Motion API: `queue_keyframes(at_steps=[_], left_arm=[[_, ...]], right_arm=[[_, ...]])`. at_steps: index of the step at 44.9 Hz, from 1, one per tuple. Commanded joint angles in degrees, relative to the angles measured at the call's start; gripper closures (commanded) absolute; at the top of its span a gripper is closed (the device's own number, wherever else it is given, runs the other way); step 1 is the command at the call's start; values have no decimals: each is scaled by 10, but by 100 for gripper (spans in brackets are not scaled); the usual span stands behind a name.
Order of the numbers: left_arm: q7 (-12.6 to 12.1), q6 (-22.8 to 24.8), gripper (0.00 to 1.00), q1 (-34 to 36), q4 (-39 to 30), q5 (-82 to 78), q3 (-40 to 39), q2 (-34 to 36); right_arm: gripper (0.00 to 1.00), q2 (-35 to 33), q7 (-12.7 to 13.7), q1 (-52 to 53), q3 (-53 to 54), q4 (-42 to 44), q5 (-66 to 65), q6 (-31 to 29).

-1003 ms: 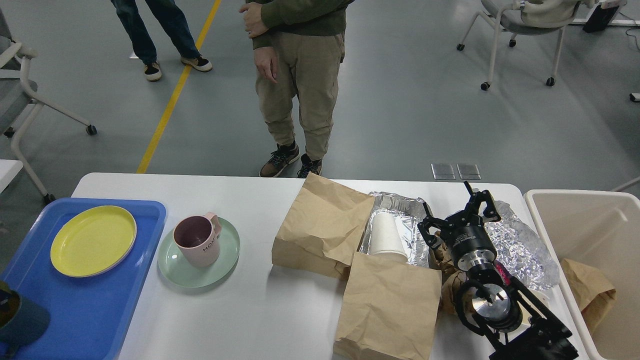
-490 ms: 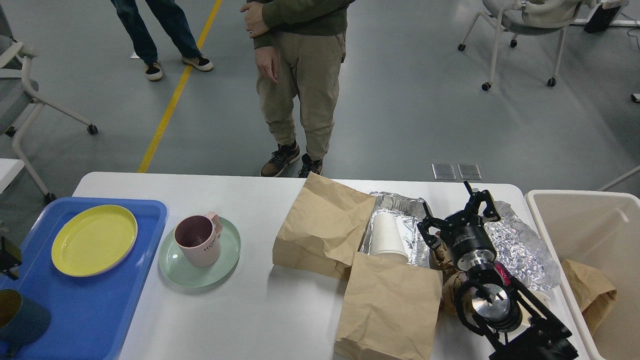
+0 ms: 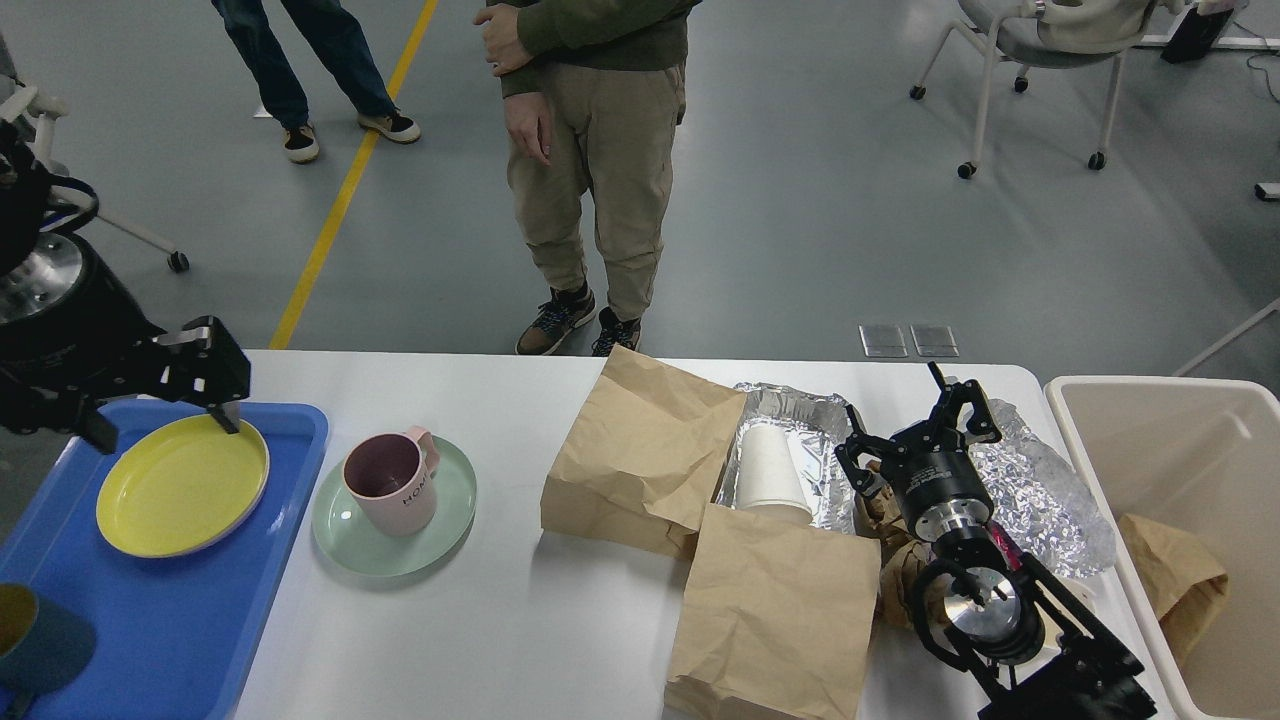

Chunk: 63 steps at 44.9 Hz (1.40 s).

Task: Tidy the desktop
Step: 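Move the left gripper up and over to the pink mug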

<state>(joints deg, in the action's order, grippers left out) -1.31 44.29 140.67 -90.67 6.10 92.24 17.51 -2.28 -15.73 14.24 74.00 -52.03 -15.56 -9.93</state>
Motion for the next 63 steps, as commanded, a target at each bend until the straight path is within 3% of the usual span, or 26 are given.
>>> queue_keyframes(at_steps=[1,12,26,35,43,54,63], left_arm=[[1,4,14,62,-43,10,-35,-47],[4,29,13,131,-66,32,-70,-118],[4,35,13,110,-64,89,-54,-122],[5,34,6,88,-51,87,-51,-110],[8,8,6,25,-30,85,-50,-93],[6,-134,6,-152,43,88,-50,-29],[2,-177,6,-308,144,94,-66,-1]], right_arm=[[0,0,0,0,0,0,0,0],[0,0,0,0,0,0,0,0],[0,0,0,0,0,0,0,0],[0,0,0,0,0,0,-1,0],[0,0,0,0,0,0,0,0],[0,0,0,0,0,0,0,0],[0,0,0,0,0,0,0,0]])
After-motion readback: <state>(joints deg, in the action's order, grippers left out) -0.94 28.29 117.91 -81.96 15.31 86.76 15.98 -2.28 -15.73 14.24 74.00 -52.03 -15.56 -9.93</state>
